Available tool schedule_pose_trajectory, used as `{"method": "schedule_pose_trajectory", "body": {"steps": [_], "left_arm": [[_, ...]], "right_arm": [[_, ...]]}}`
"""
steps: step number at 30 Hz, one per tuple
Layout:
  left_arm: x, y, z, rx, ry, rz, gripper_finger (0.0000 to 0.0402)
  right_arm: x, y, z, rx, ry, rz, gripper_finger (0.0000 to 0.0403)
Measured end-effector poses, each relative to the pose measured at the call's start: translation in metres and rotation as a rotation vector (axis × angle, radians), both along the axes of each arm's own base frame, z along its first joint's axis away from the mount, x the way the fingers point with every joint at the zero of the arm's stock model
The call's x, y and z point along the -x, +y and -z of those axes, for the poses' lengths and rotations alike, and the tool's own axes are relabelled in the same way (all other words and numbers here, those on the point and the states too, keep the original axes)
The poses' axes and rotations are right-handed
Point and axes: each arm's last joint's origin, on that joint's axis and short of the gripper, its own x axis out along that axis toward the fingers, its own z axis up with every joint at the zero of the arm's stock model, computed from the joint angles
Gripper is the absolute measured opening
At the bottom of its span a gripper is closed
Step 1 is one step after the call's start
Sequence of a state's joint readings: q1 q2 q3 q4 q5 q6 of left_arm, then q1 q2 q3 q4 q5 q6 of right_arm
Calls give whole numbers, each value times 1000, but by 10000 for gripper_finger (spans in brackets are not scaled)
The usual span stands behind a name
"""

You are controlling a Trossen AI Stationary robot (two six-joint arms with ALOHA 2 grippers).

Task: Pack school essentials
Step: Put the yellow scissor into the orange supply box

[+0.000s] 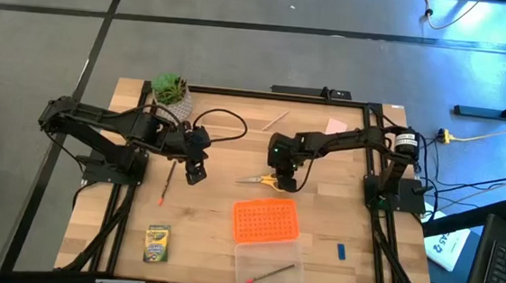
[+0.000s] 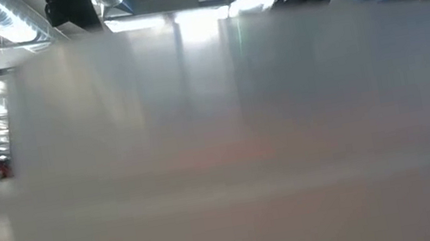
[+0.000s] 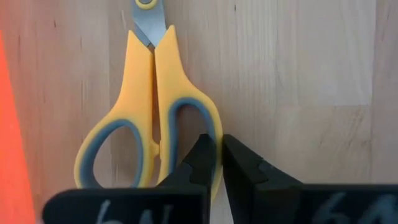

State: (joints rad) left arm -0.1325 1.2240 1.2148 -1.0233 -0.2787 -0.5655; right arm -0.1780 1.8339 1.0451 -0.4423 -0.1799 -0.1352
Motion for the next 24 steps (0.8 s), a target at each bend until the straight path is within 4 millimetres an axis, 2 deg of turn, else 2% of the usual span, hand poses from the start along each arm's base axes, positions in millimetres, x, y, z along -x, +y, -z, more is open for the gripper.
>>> {"method": "schedule_pose_trajectory", "body": {"steps": [8, 13, 18, 24], "left_arm": [[0, 0, 0, 0, 0, 0, 0], [0, 0, 0, -4, 2, 6, 0], [0, 0, 0, -27, 9, 42, 0], [0, 1, 0, -55, 6, 29, 0]], "right_arm": [[6, 1, -26, -2, -53, 25, 24], [15, 6, -49, -11, -81, 44, 25], [27, 23, -79, -16, -139, 16, 23], [38, 53, -106, -32, -167, -60, 24]]}}
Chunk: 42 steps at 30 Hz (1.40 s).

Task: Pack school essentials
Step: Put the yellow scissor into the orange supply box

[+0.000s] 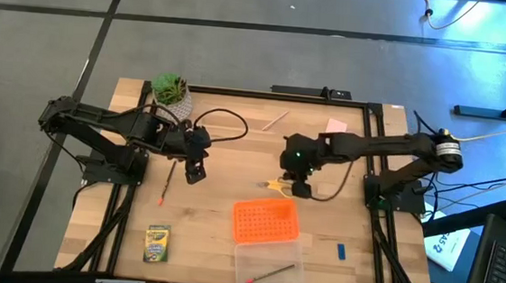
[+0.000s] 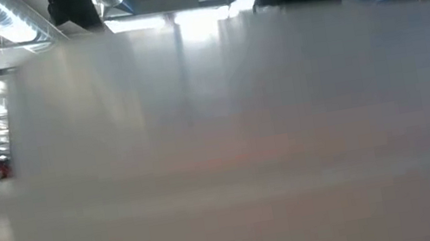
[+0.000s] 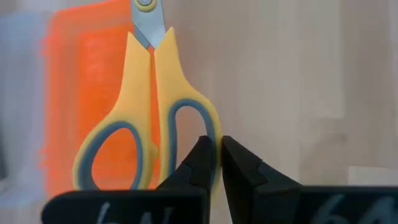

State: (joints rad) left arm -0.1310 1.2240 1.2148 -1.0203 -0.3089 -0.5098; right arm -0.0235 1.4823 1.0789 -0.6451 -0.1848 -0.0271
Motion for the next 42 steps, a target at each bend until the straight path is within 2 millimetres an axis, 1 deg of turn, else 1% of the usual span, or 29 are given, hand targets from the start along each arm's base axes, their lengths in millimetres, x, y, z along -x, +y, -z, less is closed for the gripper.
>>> {"method": "schedule_pose_trajectory", "body": {"steps": [4, 7, 11, 14, 19, 24, 30, 36, 42], "left_arm": [[-2, 0, -2, -29, -17, 42, 0], [-6, -1, -4, -58, -53, 91, 0], [-10, -1, -7, -108, -80, 163, 0], [-11, -1, -8, -120, -91, 178, 0], [-14, -5, -10, -109, -132, 194, 0], [-18, -12, -15, -100, -208, 218, 0], [-20, -18, -19, -94, -254, 239, 0], [-21, -23, -20, -92, -278, 256, 0], [-21, -24, -20, -92, -276, 260, 0]], "right_arm": [[-3, 21, -22, -6, -30, -53, 24], [-4, 36, -32, -23, -38, -71, 24], [-2, 55, -34, -70, -20, -59, 24], [1, 72, -34, -96, -8, -73, 26], [8, 94, -33, -76, 7, -118, 26], [8, 113, -22, -45, 37, -178, 27], [0, 135, 4, -24, 101, -229, 27], [-13, 150, 32, -19, 129, -245, 29], [-16, 161, 53, -12, 191, -256, 31]]}}
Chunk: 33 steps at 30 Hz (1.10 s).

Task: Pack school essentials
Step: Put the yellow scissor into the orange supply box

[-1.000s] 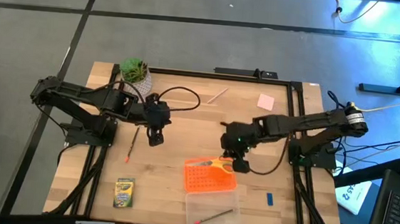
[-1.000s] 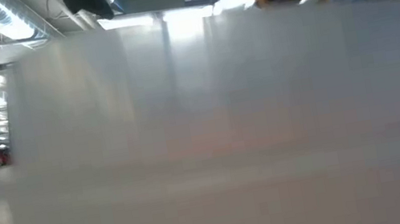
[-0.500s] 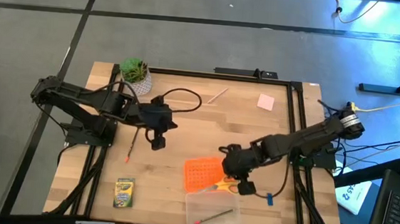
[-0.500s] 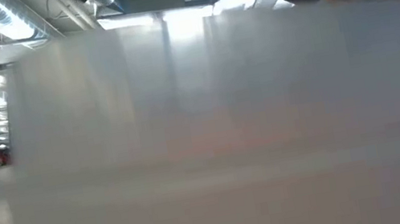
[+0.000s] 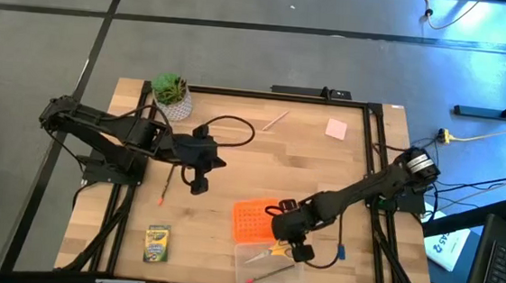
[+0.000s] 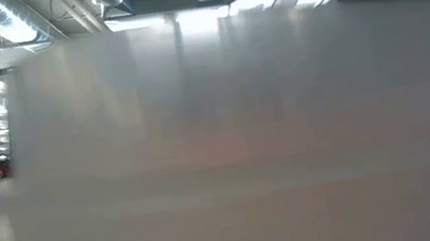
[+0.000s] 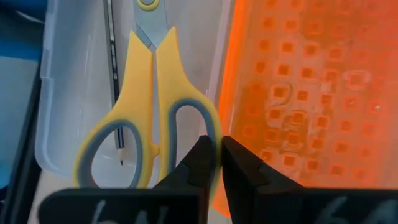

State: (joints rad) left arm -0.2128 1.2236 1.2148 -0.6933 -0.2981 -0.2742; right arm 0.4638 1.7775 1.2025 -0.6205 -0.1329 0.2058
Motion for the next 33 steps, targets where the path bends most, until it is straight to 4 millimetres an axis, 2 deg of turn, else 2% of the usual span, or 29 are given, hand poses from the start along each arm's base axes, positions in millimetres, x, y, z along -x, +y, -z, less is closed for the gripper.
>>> {"method": "schedule_pose_trajectory", "body": {"steps": [4, 12, 21, 33], "left_arm": [[0, 0, 0, -56, 10, 45, 0], [1, -6, 1, -137, 37, 282, 0], [1, -6, 1, -142, 37, 285, 0], [1, -6, 1, -142, 37, 284, 0]], "right_arm": [[-1, 4, 4, -9, 3, -8, 31], [-2, 6, 4, -42, 6, 20, 31], [-5, 17, 23, -78, 62, 17, 31], [-9, 16, 37, 87, 4, 77, 32]]}}
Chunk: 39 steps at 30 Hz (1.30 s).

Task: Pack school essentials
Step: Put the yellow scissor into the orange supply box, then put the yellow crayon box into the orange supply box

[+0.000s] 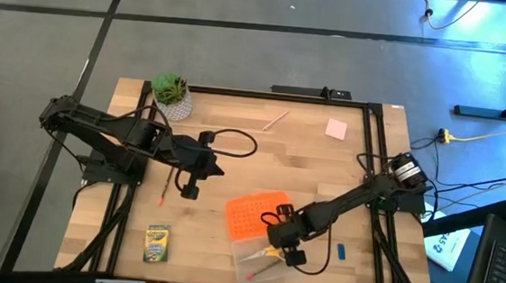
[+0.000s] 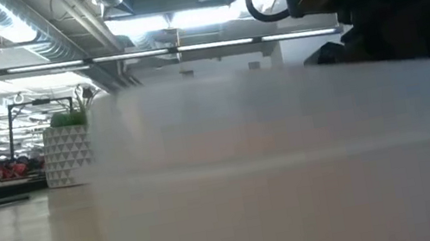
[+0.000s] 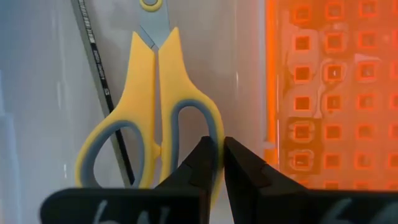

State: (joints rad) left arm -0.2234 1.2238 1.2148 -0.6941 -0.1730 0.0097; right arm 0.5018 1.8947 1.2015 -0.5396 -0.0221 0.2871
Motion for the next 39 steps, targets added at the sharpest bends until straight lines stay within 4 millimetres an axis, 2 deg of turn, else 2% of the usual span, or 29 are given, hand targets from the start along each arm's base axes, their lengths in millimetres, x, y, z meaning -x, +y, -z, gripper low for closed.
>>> {"method": "schedule_pose_trajectory", "body": {"steps": [11, 17, 27, 32, 39], "left_arm": [[1, -6, 0, 0, 0, 25, 0], [2, -7, 0, 1, 0, 28, 0], [2, -7, 0, 1, 0, 28, 0], [2, -7, 0, 1, 0, 28, 0], [2, -7, 0, 1, 1, 28, 0]], "right_arm": [[-5, -10, 0, 118, -60, 65, 32], [-12, -24, 0, 191, -92, 124, 32], [-22, -49, 0, 181, -77, 190, 34], [-24, -55, 0, 181, -75, 207, 52], [-25, -56, 0, 197, -78, 167, 97]]}}
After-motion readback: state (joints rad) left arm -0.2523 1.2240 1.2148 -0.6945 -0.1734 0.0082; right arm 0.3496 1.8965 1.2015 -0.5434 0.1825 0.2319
